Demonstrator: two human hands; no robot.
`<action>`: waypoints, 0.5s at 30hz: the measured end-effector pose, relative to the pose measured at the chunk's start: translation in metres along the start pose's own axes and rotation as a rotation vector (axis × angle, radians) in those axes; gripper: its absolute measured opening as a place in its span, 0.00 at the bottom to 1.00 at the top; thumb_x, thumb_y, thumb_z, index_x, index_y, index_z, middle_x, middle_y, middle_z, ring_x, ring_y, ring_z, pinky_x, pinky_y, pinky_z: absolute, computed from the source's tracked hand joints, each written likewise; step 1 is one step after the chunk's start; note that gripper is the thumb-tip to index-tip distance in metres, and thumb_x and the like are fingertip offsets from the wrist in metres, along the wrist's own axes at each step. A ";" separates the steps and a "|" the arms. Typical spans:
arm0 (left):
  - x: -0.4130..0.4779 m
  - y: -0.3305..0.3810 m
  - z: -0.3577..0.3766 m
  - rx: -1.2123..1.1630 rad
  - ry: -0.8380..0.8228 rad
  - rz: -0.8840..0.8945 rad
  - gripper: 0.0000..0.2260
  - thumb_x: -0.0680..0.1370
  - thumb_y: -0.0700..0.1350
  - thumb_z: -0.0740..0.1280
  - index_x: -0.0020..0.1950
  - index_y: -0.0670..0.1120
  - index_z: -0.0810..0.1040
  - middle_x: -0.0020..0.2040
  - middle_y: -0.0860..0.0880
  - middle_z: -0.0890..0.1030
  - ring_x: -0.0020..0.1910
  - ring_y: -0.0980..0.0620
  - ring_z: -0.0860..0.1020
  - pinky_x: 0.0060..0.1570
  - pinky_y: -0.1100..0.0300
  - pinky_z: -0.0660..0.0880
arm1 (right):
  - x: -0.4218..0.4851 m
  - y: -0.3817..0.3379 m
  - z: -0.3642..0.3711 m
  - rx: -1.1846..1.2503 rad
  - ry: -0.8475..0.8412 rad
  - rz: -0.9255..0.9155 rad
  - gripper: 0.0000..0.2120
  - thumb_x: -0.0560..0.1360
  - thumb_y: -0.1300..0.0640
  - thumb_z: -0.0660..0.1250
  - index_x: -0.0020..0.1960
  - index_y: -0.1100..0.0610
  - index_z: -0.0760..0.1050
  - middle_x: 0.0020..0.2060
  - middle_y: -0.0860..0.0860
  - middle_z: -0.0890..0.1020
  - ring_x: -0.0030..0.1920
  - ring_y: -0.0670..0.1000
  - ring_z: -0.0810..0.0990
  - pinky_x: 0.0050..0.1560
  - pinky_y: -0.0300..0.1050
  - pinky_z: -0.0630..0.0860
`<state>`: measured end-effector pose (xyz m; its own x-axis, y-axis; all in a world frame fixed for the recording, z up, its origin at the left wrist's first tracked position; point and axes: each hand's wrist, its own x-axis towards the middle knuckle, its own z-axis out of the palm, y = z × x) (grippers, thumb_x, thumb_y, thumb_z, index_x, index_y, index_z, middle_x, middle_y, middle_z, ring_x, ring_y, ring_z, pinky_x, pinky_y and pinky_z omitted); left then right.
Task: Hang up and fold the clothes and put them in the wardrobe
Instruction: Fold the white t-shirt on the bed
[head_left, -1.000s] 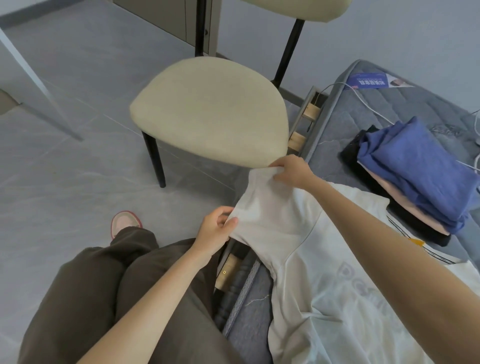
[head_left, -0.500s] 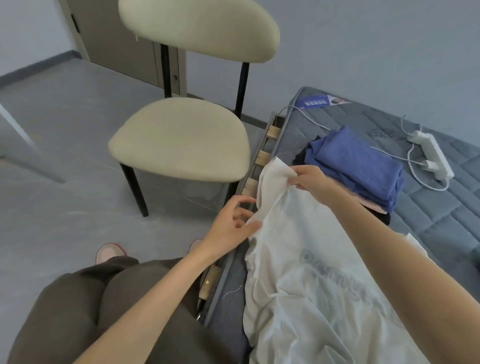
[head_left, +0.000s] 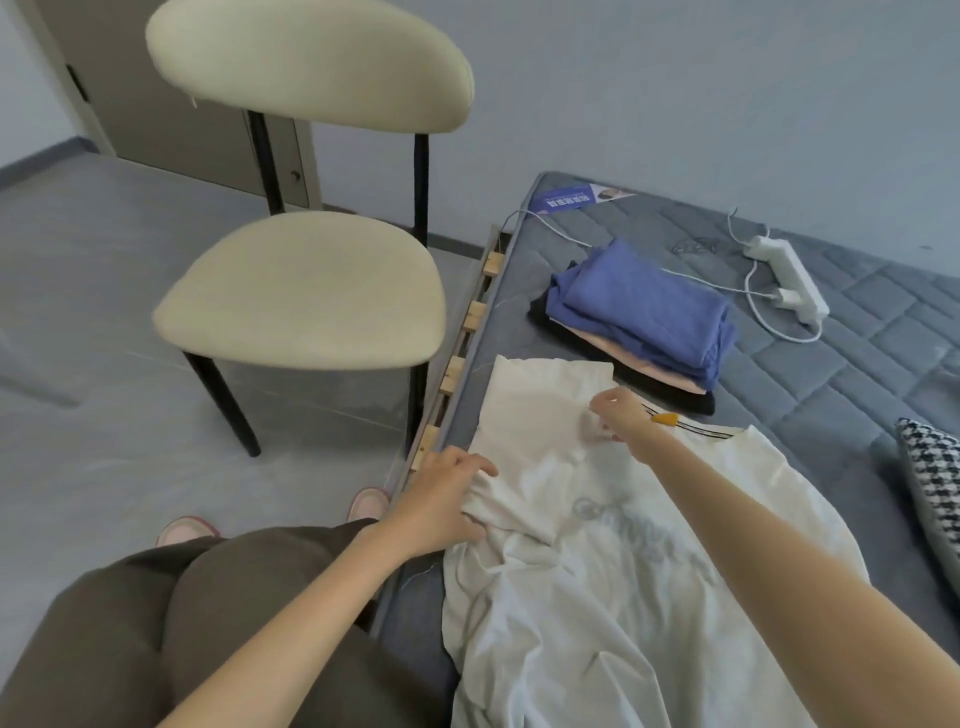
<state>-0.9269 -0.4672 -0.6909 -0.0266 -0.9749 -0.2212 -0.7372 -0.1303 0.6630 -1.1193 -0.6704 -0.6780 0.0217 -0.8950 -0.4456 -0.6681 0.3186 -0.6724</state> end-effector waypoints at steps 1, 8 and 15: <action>-0.001 -0.003 0.001 0.062 0.006 -0.010 0.26 0.71 0.49 0.72 0.67 0.56 0.67 0.61 0.55 0.65 0.61 0.55 0.63 0.54 0.58 0.67 | 0.001 -0.002 0.006 -0.086 -0.003 -0.041 0.10 0.79 0.57 0.61 0.59 0.57 0.72 0.55 0.58 0.76 0.56 0.58 0.74 0.57 0.50 0.72; 0.000 -0.009 0.008 0.108 0.120 -0.084 0.17 0.72 0.54 0.69 0.55 0.51 0.67 0.51 0.52 0.70 0.49 0.51 0.73 0.46 0.52 0.75 | 0.008 -0.027 0.044 -0.556 -0.020 -0.313 0.20 0.80 0.48 0.59 0.70 0.51 0.68 0.68 0.52 0.72 0.69 0.58 0.63 0.65 0.54 0.62; 0.006 -0.011 0.009 0.259 0.058 -0.015 0.06 0.75 0.45 0.60 0.45 0.50 0.62 0.39 0.53 0.69 0.35 0.50 0.70 0.42 0.52 0.74 | 0.027 -0.052 0.069 -0.455 -0.096 -0.308 0.20 0.80 0.44 0.59 0.67 0.52 0.70 0.65 0.53 0.74 0.69 0.58 0.65 0.67 0.57 0.60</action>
<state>-0.9251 -0.4696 -0.7064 0.0186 -0.9828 -0.1837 -0.8857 -0.1015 0.4530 -1.0331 -0.6892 -0.6960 0.3201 -0.8863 -0.3346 -0.8734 -0.1392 -0.4667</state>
